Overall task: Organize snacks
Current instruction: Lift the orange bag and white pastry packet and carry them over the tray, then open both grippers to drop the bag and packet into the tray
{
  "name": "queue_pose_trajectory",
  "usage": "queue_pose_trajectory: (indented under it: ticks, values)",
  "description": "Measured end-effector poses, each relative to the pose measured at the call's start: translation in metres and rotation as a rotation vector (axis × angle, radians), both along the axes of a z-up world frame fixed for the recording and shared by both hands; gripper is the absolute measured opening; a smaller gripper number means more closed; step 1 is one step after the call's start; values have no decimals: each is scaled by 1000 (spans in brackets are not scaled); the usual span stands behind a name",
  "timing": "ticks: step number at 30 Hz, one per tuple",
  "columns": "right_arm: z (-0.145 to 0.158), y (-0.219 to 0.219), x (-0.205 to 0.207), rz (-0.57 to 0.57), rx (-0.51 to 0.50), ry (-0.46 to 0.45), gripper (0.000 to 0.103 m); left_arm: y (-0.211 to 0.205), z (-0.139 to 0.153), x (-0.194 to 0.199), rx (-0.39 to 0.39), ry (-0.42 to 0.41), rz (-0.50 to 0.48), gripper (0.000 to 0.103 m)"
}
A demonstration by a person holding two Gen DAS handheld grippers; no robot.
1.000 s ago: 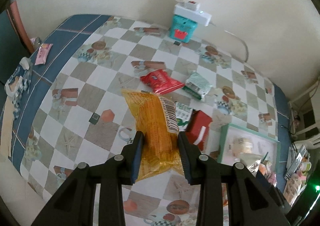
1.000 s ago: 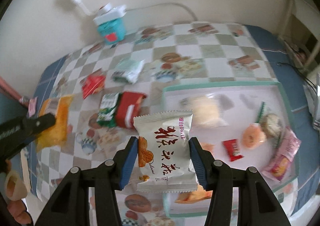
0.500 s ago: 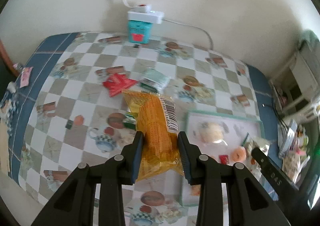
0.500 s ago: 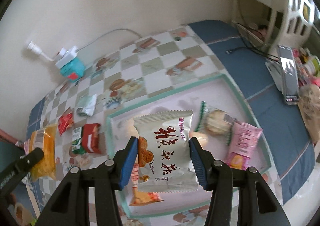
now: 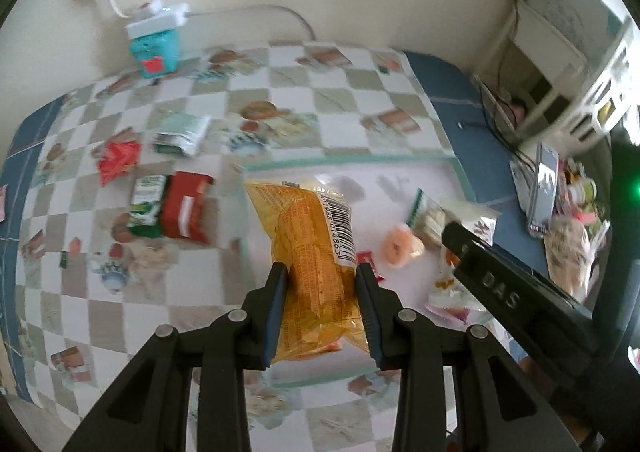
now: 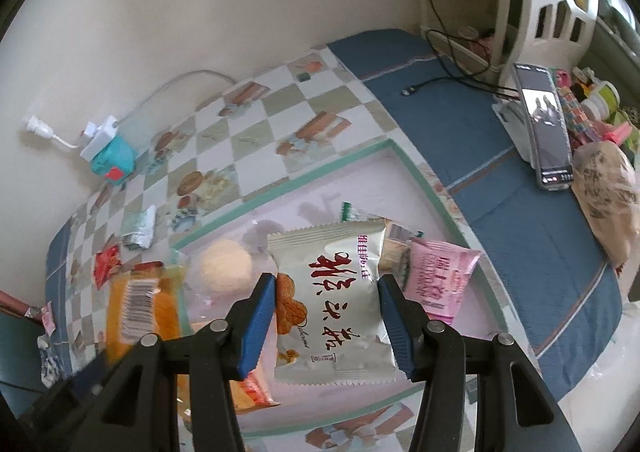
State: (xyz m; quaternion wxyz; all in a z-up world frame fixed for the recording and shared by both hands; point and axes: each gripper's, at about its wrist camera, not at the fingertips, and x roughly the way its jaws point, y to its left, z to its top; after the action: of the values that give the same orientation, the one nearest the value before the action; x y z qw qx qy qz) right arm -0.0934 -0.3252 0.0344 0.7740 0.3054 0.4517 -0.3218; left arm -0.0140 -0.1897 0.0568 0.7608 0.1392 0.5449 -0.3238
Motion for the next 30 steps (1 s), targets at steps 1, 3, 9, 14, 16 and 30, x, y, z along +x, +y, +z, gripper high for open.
queue_pose_trajectory:
  ticks: [1,3,9,14,16,30]
  values:
    - [-3,-3,-2,-11,6,13,55,-5,-4,-4,12,-2,-9,37]
    - [-10,-9,-5,-23,24,27,55,-10,-9,-7,27,1,-15,37]
    - [-34,-18,-10,-53,89,77,56,-22,-27,-11,65,16,-28,37]
    - [-45,-20,-11,-67,123,94,56,-29,-37,-15,79,28,-48,37]
    - [-47,-21,-12,-72,123,101,56,-30,-38,-16,81,32,-54,38]
    - [-41,-6,6,-5,66,130,71,15,-34,38,92,46,149,77]
